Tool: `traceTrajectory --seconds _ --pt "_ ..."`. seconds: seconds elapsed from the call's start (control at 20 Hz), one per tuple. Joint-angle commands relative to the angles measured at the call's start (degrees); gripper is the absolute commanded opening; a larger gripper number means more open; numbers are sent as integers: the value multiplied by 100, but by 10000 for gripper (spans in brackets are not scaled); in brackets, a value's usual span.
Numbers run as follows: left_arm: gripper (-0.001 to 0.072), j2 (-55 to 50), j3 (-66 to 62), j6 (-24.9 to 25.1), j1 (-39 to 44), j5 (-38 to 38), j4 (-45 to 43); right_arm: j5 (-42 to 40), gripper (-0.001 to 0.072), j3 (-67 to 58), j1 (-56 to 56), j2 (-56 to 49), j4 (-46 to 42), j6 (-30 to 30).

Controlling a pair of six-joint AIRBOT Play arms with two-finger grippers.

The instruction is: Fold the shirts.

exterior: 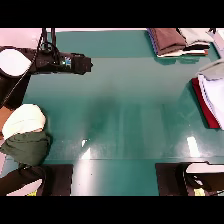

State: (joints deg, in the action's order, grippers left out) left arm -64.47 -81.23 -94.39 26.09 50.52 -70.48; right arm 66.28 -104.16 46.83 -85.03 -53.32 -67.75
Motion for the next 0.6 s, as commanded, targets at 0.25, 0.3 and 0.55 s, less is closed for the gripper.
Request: traceTrajectory --seconds 0.25,0.3,0.55 --pt "25 -4 -2 114 0 0 -2 629 23 2649 748 1294 -1727 52" --pt "25 -4 -2 188 0 4 0 693 23 2918 852 1388 -1733 52" --pt "25 -4 -2 188 0 4 0 824 468 3700 1453 1650 -1729 -81"
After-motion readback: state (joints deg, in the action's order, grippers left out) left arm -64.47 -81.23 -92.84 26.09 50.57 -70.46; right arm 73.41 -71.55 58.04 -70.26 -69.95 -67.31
